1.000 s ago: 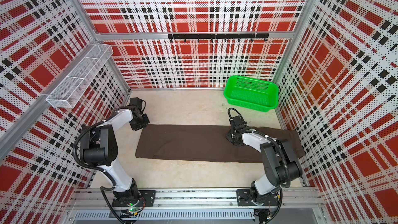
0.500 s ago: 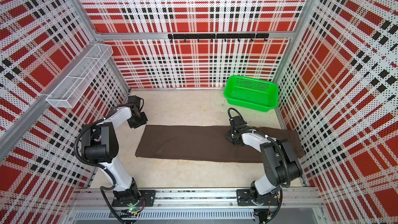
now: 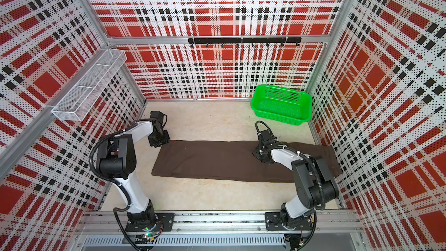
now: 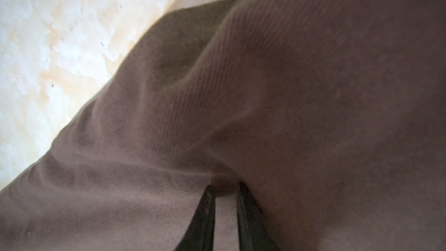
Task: Fold and stack the trousers
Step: Smooth out the trousers at the center of the table.
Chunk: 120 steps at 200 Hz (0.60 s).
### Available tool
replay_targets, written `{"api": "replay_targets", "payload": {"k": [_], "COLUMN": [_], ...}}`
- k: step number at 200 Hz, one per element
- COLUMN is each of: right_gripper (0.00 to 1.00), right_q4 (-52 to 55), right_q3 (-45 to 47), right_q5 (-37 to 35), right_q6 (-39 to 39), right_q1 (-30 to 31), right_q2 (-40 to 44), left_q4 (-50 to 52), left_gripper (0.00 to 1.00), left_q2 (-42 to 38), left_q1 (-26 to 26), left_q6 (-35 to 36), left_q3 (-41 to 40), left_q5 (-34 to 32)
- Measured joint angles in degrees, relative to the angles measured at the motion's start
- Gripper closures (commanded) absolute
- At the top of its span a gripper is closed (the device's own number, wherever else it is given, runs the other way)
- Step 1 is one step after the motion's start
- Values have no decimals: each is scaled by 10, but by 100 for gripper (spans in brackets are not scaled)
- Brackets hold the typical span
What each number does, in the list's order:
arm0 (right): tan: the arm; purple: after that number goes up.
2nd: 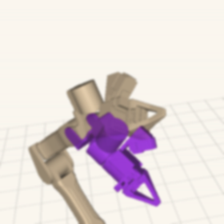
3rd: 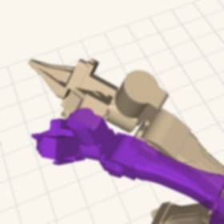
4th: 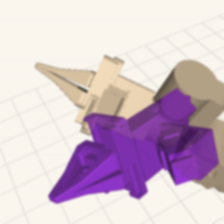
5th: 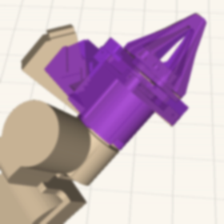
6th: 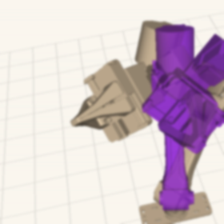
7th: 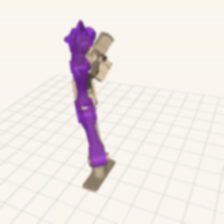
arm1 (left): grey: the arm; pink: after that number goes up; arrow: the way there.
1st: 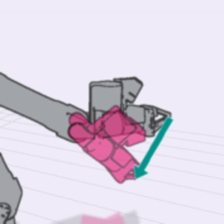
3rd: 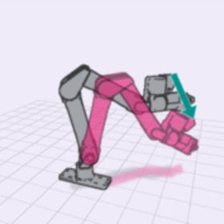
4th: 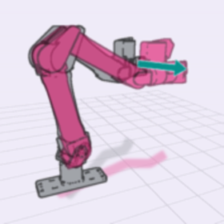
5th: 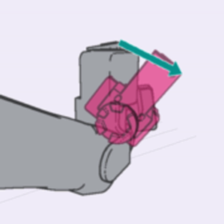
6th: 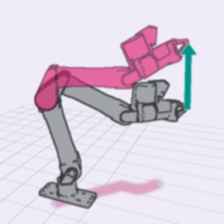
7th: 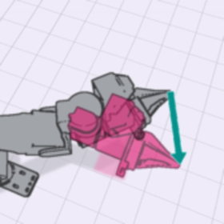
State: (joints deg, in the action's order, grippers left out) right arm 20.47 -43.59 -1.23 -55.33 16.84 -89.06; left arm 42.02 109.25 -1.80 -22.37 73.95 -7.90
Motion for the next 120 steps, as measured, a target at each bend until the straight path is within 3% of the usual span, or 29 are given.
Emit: {"api": "replay_targets", "payload": {"k": [37, 60, 91, 120], "right_gripper": [79, 79, 79, 79], "right_q4": [-1, -1, -2, -2], "right_q3": [0, 0, 0, 0], "right_q5": [0, 0, 0, 0], "right_q6": [0, 0, 0, 0], "right_q1": [0, 0, 0, 0], "right_q2": [0, 0, 0, 0], "left_q4": [0, 0, 1, 0], "left_gripper": [83, 83, 70, 78], "left_q2": [0, 0, 0, 7], "left_q1": [5, 5, 2, 2], "left_q6": [3, 4, 4, 4], "left_q3": [0, 0, 0, 0], "left_q5": [1, -2, -6, -8]}}
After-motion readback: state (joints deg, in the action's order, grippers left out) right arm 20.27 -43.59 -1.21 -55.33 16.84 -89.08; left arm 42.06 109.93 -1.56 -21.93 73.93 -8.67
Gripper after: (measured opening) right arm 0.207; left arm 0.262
